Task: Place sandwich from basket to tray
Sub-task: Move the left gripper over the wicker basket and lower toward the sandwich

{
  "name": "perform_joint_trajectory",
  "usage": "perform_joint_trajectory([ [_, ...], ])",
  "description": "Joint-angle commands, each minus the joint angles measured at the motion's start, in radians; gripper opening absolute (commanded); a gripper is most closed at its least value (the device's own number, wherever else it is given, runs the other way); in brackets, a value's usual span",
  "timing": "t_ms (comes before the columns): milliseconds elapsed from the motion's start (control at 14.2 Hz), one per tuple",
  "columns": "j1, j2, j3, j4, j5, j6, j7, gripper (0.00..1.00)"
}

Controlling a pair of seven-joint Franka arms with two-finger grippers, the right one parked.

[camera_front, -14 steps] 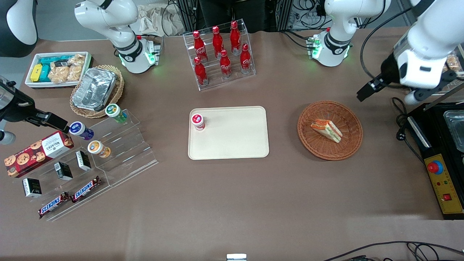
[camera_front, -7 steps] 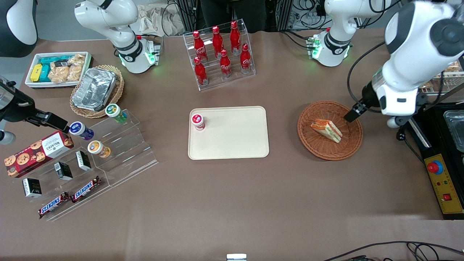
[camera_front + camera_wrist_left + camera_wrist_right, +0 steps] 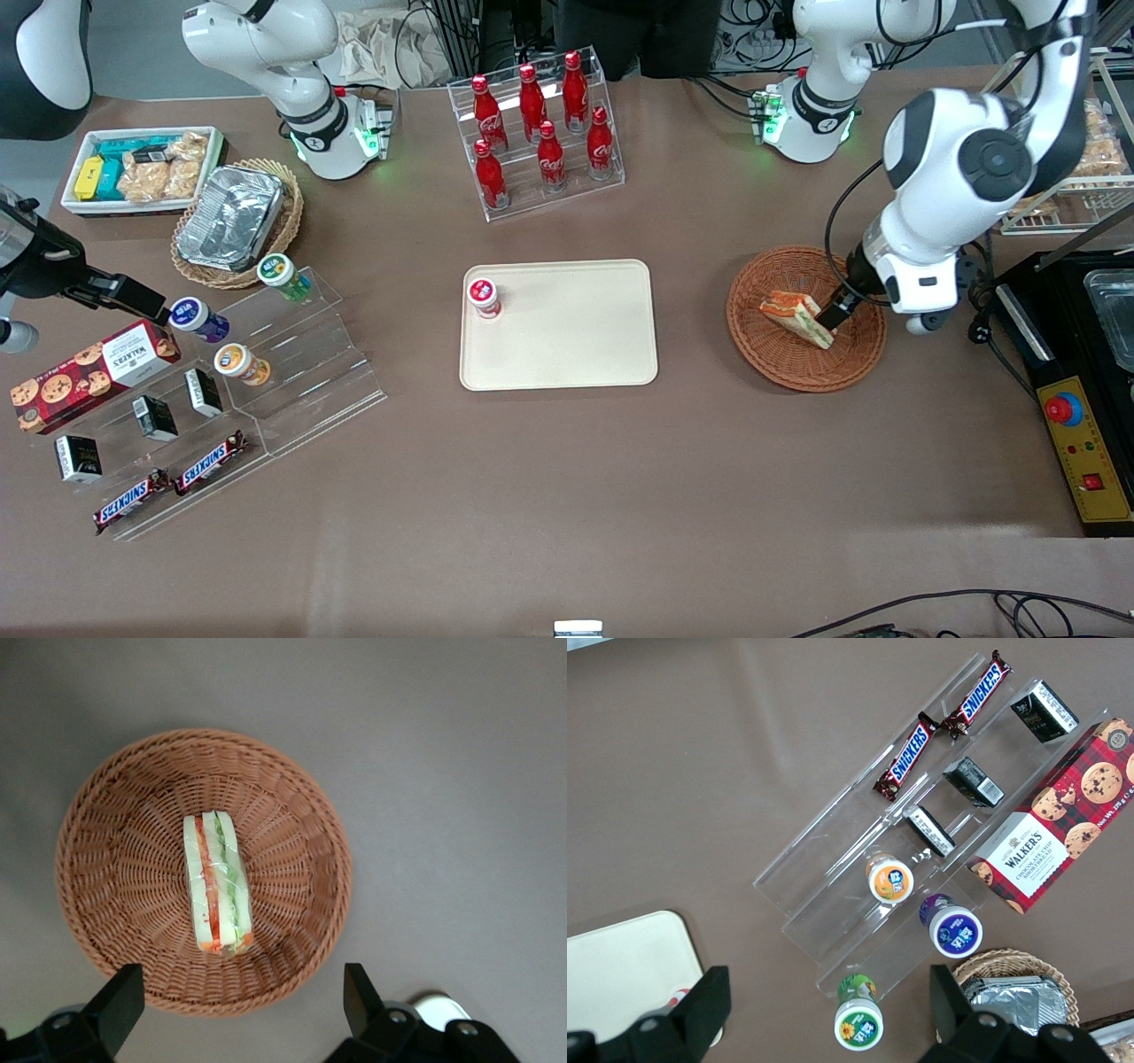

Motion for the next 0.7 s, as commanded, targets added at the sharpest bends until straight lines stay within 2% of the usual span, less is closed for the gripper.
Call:
perform_joint_trajectory([
  [0, -0.011, 0.025, 0.001, -0.039, 0.019, 0.058, -0.093, 1.00],
  [211, -0.011, 0.052, 0.001, -0.059, 0.021, 0.096, -0.135, 1.00],
  [634, -0.010, 0.049, 0.003, -0.202, 0.016, 0.288, -0.153, 1.00],
])
